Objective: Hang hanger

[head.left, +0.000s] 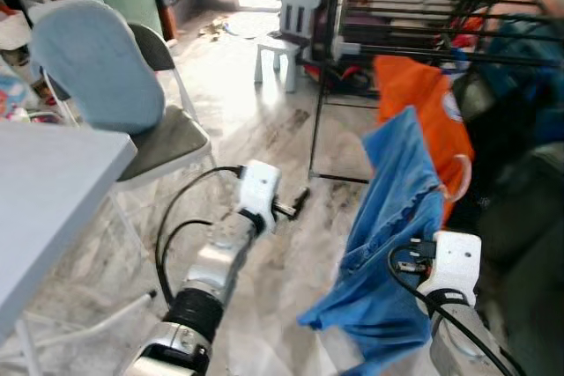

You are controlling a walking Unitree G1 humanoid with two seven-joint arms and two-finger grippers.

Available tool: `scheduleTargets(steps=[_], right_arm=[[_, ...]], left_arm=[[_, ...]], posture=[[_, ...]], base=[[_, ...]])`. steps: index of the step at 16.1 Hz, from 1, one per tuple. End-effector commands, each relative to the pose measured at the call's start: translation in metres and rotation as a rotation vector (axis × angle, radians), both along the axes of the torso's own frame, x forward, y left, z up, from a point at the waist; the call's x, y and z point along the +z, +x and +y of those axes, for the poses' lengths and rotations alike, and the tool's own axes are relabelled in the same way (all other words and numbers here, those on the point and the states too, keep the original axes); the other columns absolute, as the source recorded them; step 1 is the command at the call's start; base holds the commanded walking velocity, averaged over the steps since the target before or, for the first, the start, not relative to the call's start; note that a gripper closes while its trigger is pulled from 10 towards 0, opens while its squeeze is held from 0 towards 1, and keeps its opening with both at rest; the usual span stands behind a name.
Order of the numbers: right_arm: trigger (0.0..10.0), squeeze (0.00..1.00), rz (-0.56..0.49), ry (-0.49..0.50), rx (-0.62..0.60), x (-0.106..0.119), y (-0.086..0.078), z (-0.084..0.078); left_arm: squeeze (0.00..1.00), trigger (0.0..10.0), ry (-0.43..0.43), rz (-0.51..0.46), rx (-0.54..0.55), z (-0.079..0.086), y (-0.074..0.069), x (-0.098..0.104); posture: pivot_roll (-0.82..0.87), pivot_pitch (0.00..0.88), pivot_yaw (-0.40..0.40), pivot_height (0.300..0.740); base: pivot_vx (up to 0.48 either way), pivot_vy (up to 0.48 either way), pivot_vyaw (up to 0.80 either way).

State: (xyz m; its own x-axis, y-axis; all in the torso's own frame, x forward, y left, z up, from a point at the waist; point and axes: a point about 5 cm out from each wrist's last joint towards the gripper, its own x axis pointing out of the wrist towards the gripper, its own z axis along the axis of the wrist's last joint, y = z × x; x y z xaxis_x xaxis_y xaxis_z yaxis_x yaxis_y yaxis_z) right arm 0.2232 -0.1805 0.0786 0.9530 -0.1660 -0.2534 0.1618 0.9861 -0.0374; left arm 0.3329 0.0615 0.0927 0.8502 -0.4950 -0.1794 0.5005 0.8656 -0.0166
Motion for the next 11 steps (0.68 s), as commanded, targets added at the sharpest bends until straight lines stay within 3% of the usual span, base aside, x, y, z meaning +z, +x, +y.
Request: scheduleTargets(steps=[1, 3, 6, 8, 11], right_arm=[[10.0, 0.00, -0.046, 0.013, 0.026, 0.010, 0.007, 0.007], [10.0, 0.00, -0.057, 0.010, 0.047, 0.013, 0.013, 0.010], [10.0, 0.00, -0.085, 0.004, 0.089, 0.019, 0.024, 0.019], [10.0, 0.00, -0.091, 0.012, 0.114, 0.019, 0.030, 0.030], [10.0, 0.00, -0.117, -0.034, 0.146, 0.026, 0.028, 0.036]], left_arm=[[0.00, 10.0, 0.012, -0.007, 0.025, 0.007, 0.004, 0.002], [0.00, 10.0, 0.003, -0.019, 0.020, 0.003, 0.006, 0.006], [0.00, 10.0, -0.017, -0.057, 0.003, -0.005, 0.008, 0.012], [0.00, 10.0, -0.018, -0.040, 0.015, 0.000, 0.011, 0.008], [0.00, 10.0, 0.015, -0.062, 0.048, 0.006, 0.019, 0.013]], posture=[[-0.02, 0.000, -0.014, 0.740], [-0.02, 0.000, -0.005, 0.740], [0.01, 0.000, 0.002, 0.740], [-0.02, 0.000, 0.014, 0.740], [-0.04, 0.000, 0.014, 0.740]], base=[[-0.311, 0.000, 0.00], [-0.302, 0.000, 0.00], [0.000, 0.000, 0.00], [0.000, 0.000, 0.00], [0.000, 0.000, 0.73]])
